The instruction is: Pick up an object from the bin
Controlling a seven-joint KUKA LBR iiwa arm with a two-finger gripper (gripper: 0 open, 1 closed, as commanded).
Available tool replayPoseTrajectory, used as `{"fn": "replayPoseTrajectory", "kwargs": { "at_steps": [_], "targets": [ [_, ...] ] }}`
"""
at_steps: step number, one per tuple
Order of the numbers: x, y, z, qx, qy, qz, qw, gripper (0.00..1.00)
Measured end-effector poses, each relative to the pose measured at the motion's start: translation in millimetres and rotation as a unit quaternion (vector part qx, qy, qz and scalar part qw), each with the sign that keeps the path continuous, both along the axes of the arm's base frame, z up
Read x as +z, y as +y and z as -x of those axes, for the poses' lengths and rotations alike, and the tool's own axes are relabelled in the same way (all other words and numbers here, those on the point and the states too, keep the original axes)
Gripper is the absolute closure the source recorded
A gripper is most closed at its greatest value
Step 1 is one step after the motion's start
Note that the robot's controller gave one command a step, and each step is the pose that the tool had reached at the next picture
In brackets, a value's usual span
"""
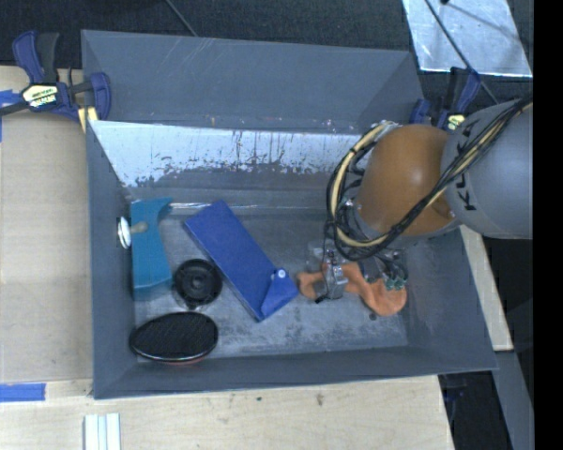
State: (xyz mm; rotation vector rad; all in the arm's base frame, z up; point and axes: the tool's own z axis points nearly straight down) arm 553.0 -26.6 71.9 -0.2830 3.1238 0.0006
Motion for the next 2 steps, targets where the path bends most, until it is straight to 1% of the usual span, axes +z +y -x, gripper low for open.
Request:
{"fn": "replayPoseTrajectory", "kwargs": {
  "at_steps": [1, 2],
  "targets": [
    [88.4, -0.2, 2.7, 0.009, 0.0010, 0.000, 1.0000, 1.00],
    [88.4, -0.3, 2.7, 0.009, 0.0010, 0.000, 1.0000, 1.00]
  ]
}}
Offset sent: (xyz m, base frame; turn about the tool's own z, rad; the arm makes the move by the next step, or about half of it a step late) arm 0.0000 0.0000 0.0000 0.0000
